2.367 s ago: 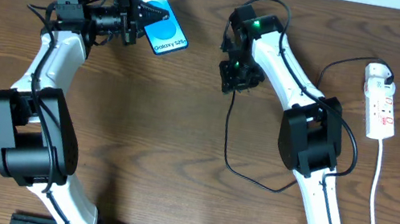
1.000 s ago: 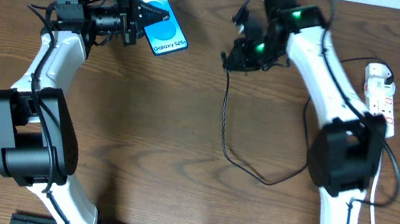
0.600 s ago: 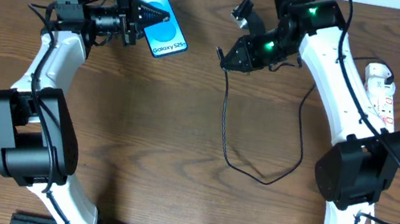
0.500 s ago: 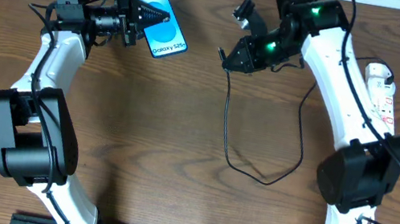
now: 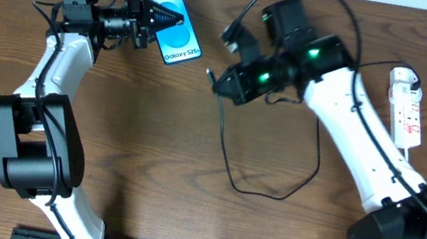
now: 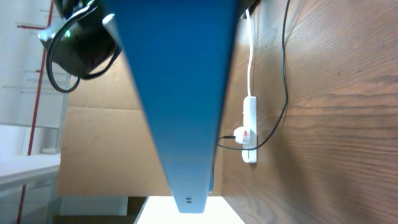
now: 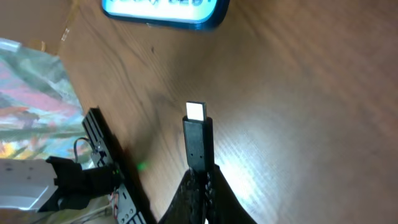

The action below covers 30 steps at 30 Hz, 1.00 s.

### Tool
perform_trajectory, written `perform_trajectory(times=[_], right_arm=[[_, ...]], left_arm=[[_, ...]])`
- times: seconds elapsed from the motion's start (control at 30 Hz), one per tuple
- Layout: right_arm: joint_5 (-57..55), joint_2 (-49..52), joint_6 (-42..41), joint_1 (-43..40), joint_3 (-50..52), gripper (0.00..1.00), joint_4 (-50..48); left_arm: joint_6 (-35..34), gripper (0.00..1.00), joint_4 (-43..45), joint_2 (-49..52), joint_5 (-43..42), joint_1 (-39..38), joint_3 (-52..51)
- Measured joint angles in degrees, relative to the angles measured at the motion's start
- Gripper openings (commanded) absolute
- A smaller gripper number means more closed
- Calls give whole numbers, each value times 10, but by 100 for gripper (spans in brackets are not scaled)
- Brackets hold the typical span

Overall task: Plug charger to phone and switch on socket
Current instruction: 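Insert the USB-C plug into the phone's bottom port with the right gripper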

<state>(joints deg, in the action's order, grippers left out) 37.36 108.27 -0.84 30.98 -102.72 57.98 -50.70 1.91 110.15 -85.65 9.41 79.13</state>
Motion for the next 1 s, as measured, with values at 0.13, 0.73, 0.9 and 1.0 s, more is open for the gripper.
perform_trajectory(times=[0.13,0.73,0.9,1.0], right_arm=[[-47,0,-36,31,5,1,-7],[-143,0,-155,70,5,1,-52],[-144,0,-161,70,5,1,-53],[-145,0,-163,71,5,1,-54]], left_arm=[[18,7,0,0,0,-9,0],[71,7,0,0,1,-38,0],[75,7,0,0,11,-38,0],[75,7,0,0,17,-38,0]])
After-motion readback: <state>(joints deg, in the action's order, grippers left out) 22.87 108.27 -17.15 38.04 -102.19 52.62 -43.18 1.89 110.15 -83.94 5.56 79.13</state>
